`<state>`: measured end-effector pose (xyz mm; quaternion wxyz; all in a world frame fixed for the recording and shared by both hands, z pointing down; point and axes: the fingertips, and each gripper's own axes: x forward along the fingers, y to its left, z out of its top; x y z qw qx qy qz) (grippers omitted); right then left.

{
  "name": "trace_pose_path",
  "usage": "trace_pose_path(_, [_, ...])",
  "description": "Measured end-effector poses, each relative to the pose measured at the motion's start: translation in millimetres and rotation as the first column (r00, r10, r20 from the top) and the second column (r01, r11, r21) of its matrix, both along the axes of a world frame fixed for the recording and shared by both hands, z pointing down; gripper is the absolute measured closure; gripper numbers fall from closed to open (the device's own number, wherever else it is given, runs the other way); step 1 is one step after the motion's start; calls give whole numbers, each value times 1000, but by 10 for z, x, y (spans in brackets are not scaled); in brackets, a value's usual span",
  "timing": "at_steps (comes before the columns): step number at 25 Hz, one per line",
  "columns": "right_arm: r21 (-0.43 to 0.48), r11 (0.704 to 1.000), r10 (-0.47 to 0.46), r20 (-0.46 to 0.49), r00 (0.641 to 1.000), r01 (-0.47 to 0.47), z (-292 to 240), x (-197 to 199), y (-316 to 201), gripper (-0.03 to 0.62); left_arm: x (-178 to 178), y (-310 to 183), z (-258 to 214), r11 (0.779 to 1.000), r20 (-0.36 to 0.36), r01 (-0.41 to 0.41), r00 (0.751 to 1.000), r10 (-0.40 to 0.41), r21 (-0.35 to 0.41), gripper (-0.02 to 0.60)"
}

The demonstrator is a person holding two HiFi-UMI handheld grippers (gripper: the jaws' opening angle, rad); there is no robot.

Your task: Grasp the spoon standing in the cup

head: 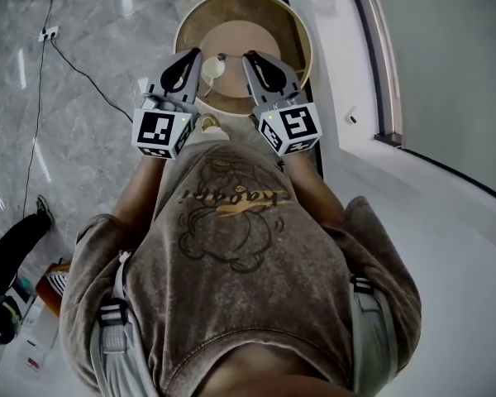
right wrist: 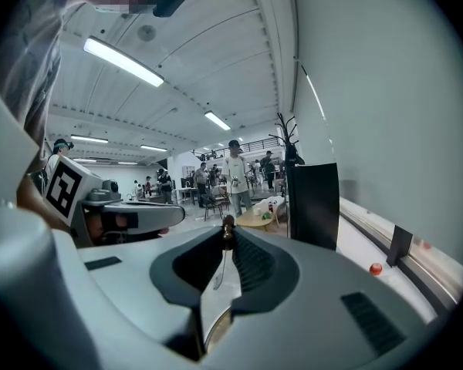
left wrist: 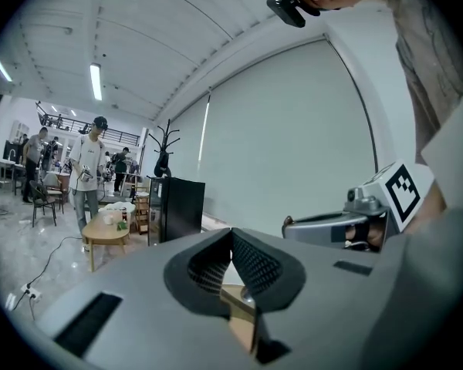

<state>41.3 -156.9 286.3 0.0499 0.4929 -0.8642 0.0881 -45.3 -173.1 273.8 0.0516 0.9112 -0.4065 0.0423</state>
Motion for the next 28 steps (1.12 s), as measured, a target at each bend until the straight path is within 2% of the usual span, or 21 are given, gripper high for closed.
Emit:
trace_pose_path(10, [53, 999, -5, 19, 1000, 4, -196, 88, 456, 542, 41, 521, -155, 998, -28, 60, 998, -59, 31, 565])
trace_pose_path(14, [55, 998, -8, 24, 1000, 7, -201, 136, 682, 542, 48, 735, -175, 996, -50, 91, 995, -90, 20, 565])
trace_pose_path(28, [48, 999, -20, 34, 999, 18, -209, 185, 1242, 542, 119, 1371, -229, 993, -54, 111, 993, -110, 29, 565])
